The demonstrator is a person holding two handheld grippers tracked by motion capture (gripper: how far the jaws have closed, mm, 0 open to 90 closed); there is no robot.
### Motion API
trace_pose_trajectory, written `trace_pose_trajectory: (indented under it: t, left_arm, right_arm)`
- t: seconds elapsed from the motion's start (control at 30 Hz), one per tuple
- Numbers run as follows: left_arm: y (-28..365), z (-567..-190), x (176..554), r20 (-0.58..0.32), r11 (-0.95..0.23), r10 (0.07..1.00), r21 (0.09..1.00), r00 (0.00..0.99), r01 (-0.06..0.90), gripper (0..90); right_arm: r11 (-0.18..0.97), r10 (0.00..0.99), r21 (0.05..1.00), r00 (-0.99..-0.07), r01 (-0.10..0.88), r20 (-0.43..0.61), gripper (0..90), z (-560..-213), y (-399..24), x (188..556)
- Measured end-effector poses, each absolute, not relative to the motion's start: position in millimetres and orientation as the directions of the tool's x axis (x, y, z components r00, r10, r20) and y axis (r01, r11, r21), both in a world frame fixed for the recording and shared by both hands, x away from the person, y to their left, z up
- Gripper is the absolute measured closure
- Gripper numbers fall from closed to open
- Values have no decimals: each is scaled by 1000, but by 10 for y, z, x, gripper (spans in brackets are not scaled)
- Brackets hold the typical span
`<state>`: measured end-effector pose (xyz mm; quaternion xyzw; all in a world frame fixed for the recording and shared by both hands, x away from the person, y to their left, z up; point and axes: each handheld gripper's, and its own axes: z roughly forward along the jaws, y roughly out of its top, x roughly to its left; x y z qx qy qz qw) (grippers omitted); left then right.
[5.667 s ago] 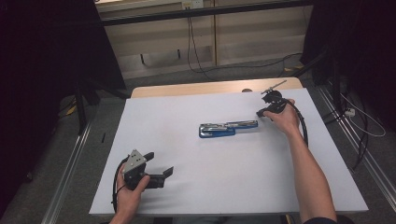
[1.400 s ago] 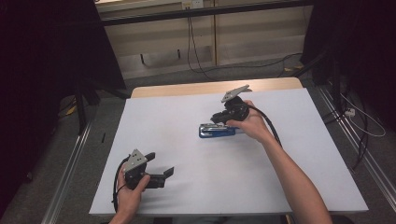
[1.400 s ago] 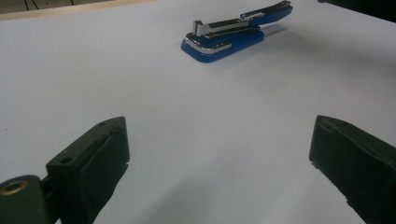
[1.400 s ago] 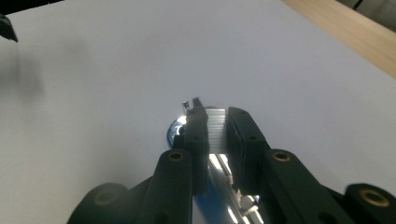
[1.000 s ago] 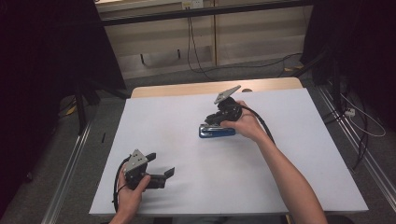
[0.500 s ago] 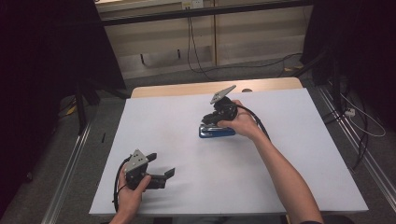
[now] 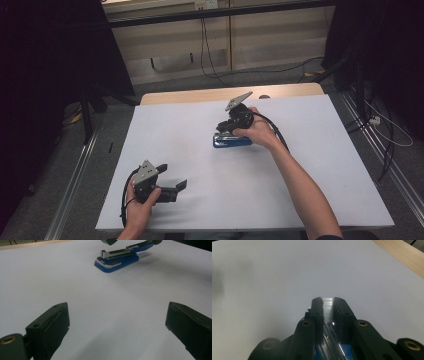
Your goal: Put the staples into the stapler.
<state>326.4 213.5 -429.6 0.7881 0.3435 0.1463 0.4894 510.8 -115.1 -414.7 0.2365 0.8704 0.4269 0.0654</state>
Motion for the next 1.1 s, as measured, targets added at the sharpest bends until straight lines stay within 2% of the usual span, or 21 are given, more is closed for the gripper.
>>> trace_pose_trajectory:
  t: [0.67, 1.1]
  left_arm:
    - [2128, -4300, 3268, -109, -285, 680, 872, 725, 398, 56]
    - [2132, -4298, 3270, -108, -287, 679, 871, 727, 398, 56]
  right_arm:
    - [619, 338, 758, -941, 204, -22, 791, -4130, -1197, 5142]
    - [654, 250, 739, -968, 162, -9, 791, -4148, -1139, 5179]
